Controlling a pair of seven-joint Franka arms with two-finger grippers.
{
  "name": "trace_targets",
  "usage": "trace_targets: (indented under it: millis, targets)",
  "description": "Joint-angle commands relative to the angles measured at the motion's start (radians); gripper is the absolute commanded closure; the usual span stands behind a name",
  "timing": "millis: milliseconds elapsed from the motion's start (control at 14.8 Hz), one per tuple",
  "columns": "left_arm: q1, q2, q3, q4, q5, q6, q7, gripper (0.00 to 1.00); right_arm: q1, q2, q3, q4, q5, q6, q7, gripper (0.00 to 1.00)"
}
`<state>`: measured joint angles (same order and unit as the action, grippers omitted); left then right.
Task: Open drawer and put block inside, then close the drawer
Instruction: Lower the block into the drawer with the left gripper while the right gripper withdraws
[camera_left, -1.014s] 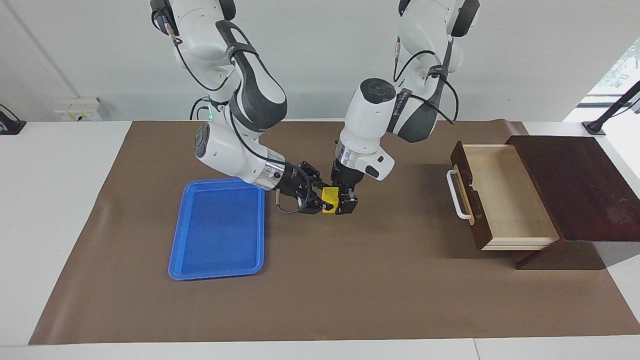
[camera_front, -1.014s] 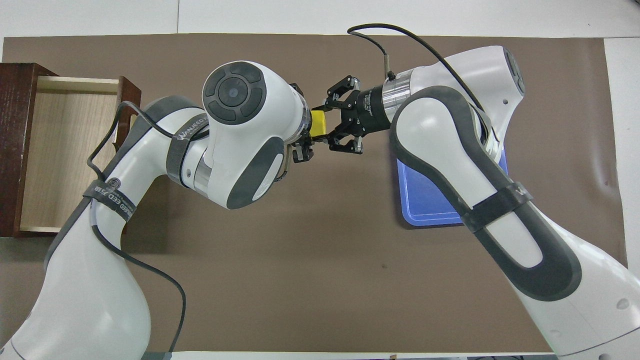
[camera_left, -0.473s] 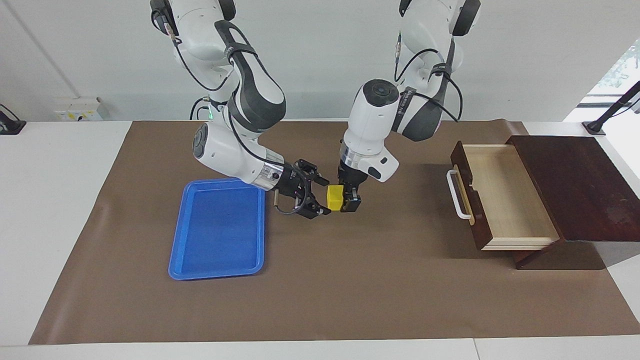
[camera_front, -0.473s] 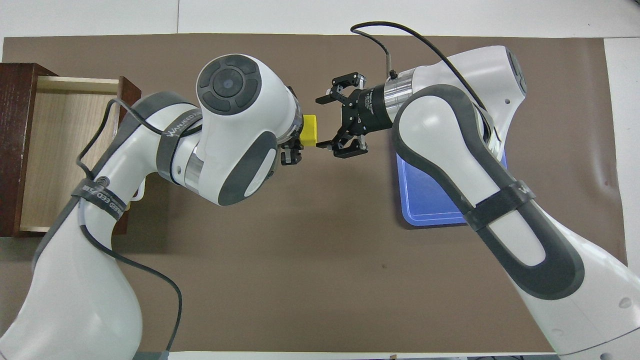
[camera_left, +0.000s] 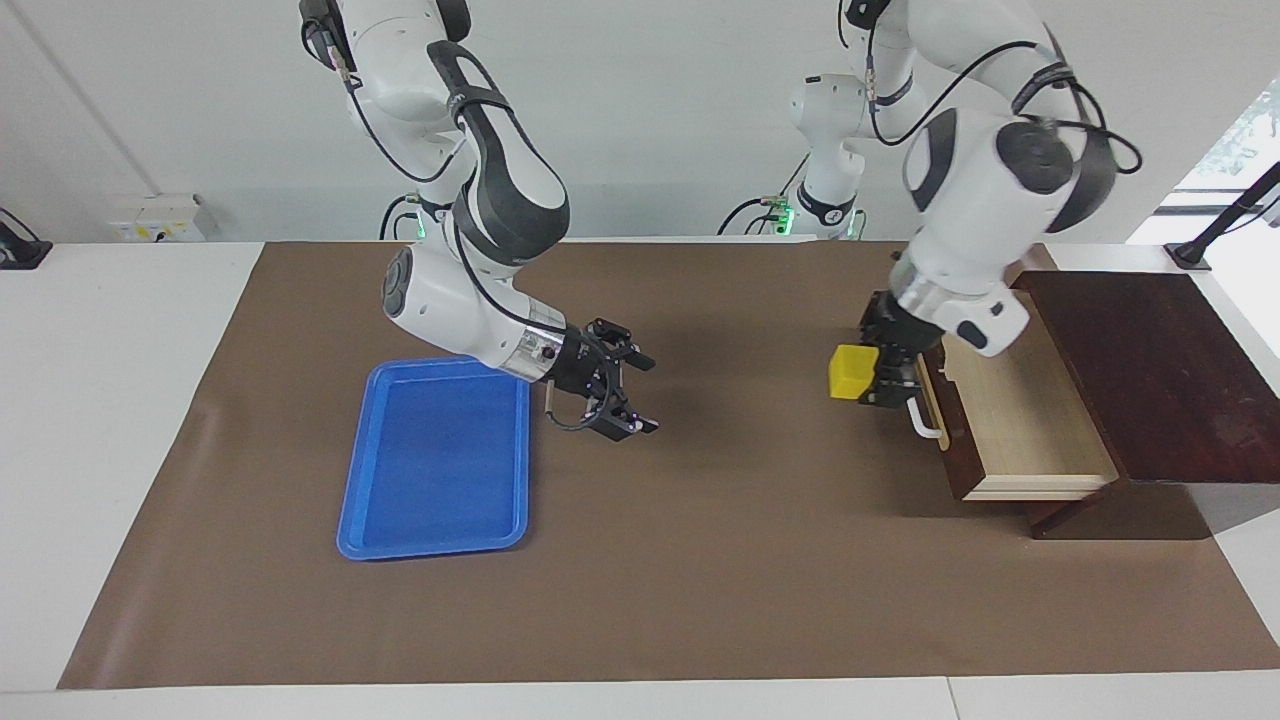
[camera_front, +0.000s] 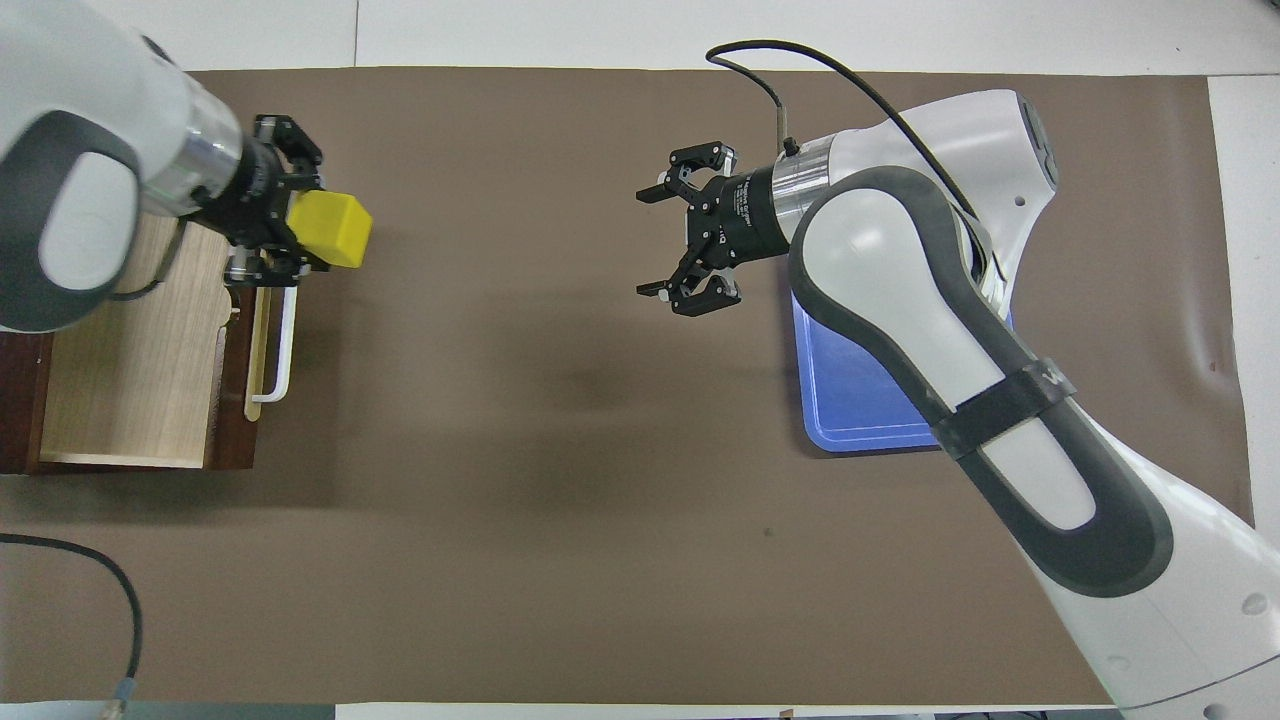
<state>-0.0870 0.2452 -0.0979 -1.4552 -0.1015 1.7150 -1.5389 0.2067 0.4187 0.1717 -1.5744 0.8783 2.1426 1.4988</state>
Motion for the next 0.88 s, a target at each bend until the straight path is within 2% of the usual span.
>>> trace_targets:
  millis: [0, 203, 338, 405, 541, 608, 676, 743, 811]
  targets:
    - [0.160, -0.044, -0.006, -0.043, -0.043, -0.031, 0.180, 1.00, -0.012, -0.018, 0.005, -0.009, 0.021, -0.013, 0.009, 0.00]
    - [0.242, -0.131, -0.005, -0.245, -0.032, 0.116, 0.232, 1.00, -0.039, -0.046, -0.003, -0.010, -0.028, -0.085, -0.026, 0.00]
    - [0.265, -0.178, -0.005, -0.387, -0.032, 0.225, 0.232, 1.00, -0.082, -0.089, 0.000, -0.009, -0.186, -0.209, -0.136, 0.00]
    - [0.266, -0.190, -0.005, -0.442, -0.032, 0.266, 0.224, 1.00, -0.104, -0.106, -0.001, -0.009, -0.223, -0.258, -0.197, 0.00]
    - [0.274, -0.201, 0.004, -0.517, -0.030, 0.343, 0.224, 1.00, -0.154, -0.130, -0.004, -0.006, -0.264, -0.372, -0.328, 0.00]
    - [0.298, -0.201, 0.003, -0.527, -0.029, 0.348, 0.226, 1.00, -0.176, -0.147, -0.003, -0.004, -0.333, -0.413, -0.410, 0.00]
    - [0.303, -0.201, 0.003, -0.528, -0.029, 0.347, 0.230, 0.72, -0.181, -0.168, -0.003, -0.006, -0.414, -0.434, -0.501, 0.00]
    - [0.302, -0.201, 0.003, -0.525, -0.029, 0.345, 0.235, 0.02, -0.184, -0.187, -0.003, -0.007, -0.492, -0.458, -0.626, 0.00]
    - [0.288, -0.192, 0.003, -0.499, -0.021, 0.325, 0.227, 0.00, -0.187, -0.201, -0.004, -0.007, -0.539, -0.477, -0.738, 0.00]
